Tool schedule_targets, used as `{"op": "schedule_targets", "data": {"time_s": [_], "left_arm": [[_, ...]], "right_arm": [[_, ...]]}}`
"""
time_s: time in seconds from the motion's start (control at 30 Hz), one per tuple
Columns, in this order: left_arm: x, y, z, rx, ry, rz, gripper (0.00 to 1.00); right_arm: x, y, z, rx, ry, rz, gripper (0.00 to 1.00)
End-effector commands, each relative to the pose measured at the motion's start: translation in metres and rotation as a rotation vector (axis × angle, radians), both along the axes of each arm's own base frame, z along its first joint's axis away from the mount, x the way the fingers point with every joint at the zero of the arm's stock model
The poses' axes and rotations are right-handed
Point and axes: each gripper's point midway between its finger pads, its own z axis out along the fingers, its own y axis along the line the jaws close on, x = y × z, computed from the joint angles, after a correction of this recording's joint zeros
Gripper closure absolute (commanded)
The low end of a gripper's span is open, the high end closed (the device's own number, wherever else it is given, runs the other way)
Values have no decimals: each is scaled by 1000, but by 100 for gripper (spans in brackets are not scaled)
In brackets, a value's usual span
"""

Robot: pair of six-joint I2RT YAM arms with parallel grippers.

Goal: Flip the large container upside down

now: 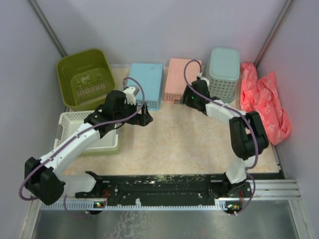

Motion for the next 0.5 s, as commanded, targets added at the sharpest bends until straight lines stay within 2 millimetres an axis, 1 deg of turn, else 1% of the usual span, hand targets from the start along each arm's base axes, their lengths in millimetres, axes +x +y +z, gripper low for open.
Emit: {"op": "schedule_targets", "data": {"time_s": [0.0, 0.1, 0.2, 0.27, 0.3, 0.37, 0.43, 0.47], "left_arm": [[18, 8, 10, 36, -27, 80, 0], [27, 26, 14, 126, -33, 157, 0], [25, 62, 12, 262, 2, 305, 0], [17, 86, 8, 337, 32, 395, 1], [13, 96, 5, 363, 42, 434, 1], [0, 122, -6, 449, 80, 527, 3], [-7, 139, -25, 496, 128, 576, 5], [-9, 144, -36, 495, 170, 580, 6]], "right_arm": [[-59, -10, 20, 27, -38, 65, 40], [-106, -29, 10, 2, 11, 67, 40], [-145, -47, 6, -14, 39, 50, 40], [-162, -54, 8, -11, 38, 38, 39], [-167, -58, 10, -11, 33, 28, 39], [-173, -62, 16, -5, 18, 11, 38], [-171, -63, 17, -1, 9, 0, 38], [-169, -64, 17, -4, 9, -10, 38]]}}
